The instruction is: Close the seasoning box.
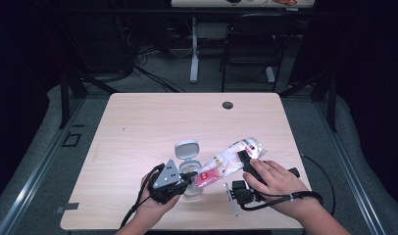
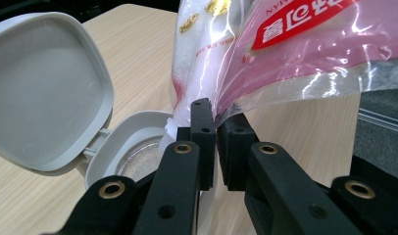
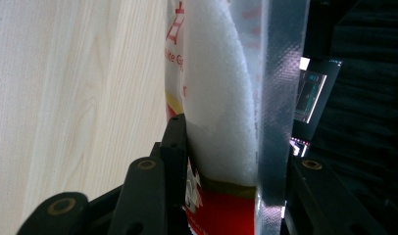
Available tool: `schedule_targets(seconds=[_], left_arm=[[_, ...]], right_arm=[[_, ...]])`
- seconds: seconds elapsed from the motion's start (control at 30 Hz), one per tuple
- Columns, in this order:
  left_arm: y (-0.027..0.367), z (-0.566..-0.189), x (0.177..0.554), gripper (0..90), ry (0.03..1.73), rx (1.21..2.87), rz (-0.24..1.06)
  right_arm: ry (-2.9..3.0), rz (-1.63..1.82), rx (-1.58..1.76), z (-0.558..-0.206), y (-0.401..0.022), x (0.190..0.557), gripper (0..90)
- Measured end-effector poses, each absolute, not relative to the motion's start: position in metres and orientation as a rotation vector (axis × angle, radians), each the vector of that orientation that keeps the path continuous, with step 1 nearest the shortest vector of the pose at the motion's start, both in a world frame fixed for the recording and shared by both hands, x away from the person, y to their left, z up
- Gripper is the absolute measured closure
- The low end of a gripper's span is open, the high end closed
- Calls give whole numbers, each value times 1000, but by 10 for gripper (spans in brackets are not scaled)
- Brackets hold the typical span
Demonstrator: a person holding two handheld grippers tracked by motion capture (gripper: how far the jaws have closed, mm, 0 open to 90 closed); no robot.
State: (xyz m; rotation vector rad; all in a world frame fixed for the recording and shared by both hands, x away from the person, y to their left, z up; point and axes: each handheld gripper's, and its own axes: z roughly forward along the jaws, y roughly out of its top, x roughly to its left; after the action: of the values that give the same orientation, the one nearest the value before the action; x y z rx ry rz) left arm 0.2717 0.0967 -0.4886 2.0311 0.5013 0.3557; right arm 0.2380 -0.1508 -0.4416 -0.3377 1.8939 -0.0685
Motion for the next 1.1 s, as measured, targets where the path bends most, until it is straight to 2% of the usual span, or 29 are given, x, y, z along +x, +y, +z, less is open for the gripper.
schedule_targets(seconds=[1.1], left_arm=[[96,-489,272,865,503,2030,353]], right_arm=[[1902,-37,-321,-439,-149,236,665]])
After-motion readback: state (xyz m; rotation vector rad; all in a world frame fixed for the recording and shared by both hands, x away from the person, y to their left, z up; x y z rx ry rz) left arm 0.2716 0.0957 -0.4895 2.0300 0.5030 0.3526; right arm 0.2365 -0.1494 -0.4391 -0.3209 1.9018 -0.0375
